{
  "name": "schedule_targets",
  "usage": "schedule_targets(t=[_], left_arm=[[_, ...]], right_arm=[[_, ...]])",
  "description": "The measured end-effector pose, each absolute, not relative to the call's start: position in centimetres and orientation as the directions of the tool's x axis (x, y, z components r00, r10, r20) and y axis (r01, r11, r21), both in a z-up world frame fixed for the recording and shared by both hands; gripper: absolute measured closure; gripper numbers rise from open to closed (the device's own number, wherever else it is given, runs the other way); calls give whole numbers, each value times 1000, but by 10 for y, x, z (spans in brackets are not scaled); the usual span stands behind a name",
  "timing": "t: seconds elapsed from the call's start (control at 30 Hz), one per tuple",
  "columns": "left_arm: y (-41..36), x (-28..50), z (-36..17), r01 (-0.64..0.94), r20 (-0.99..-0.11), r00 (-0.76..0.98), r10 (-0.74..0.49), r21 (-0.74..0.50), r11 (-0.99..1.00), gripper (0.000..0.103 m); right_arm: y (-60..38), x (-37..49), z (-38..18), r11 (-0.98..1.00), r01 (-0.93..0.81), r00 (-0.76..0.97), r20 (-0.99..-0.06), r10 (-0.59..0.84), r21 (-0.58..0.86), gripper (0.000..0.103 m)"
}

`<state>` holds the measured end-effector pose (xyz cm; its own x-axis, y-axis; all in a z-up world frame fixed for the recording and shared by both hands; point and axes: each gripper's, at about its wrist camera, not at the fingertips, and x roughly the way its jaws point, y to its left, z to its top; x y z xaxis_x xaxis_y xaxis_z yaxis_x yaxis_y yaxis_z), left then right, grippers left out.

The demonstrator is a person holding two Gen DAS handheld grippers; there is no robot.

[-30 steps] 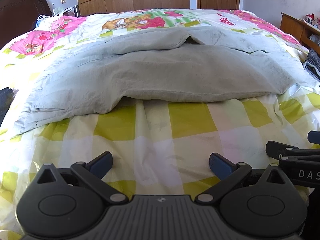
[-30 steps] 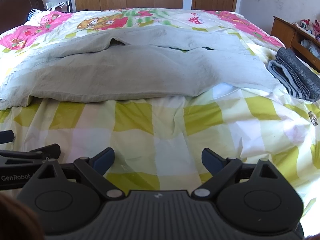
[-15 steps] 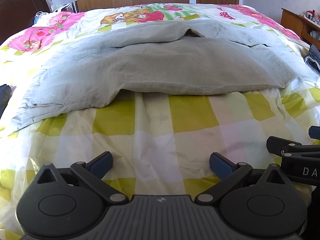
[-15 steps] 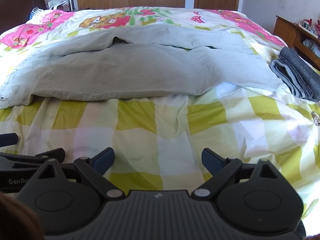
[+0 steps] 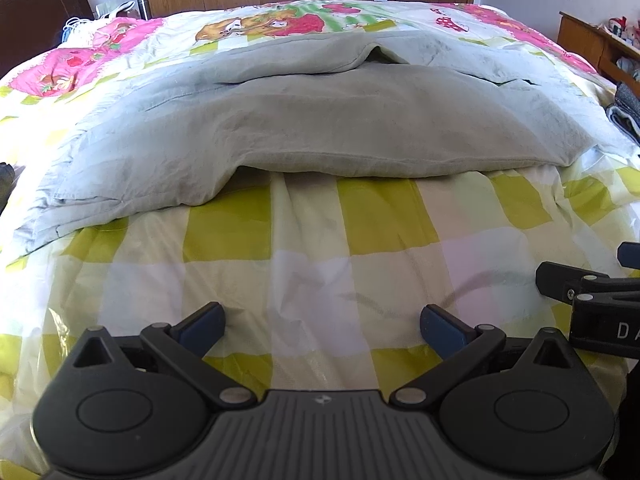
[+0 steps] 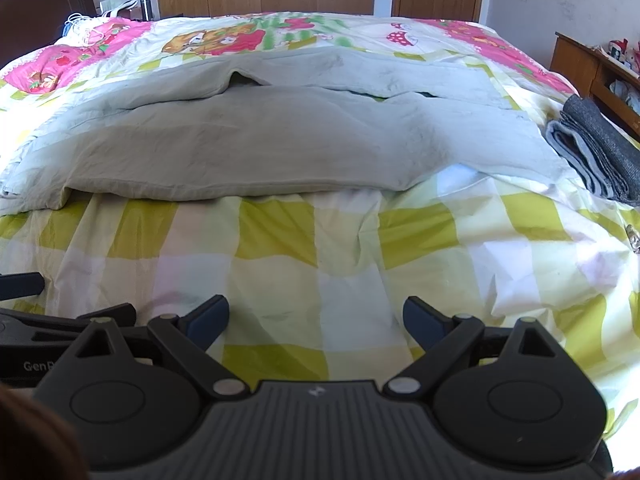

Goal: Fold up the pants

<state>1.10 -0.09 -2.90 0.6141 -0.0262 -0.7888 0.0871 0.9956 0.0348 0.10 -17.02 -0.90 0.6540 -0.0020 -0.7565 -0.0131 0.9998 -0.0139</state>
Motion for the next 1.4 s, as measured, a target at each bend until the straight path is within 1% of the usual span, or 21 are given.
schedule_targets(t=[0.17, 1.2, 1.4], left_arm=[[1, 14, -29, 83, -794, 607, -36, 18, 996, 0], [0, 17, -23, 81, -807, 590, -28, 25, 996, 0], [19, 15, 2, 75, -752, 658, -25, 33, 997, 0]], right_arm=[[-170, 1, -9, 1000, -16, 654, -757, -1, -15, 9], [-169, 1, -10, 1000, -23, 654, -757, 2, -17, 9], [-158, 2, 10, 996, -87, 696, -717, 35, -36, 10]])
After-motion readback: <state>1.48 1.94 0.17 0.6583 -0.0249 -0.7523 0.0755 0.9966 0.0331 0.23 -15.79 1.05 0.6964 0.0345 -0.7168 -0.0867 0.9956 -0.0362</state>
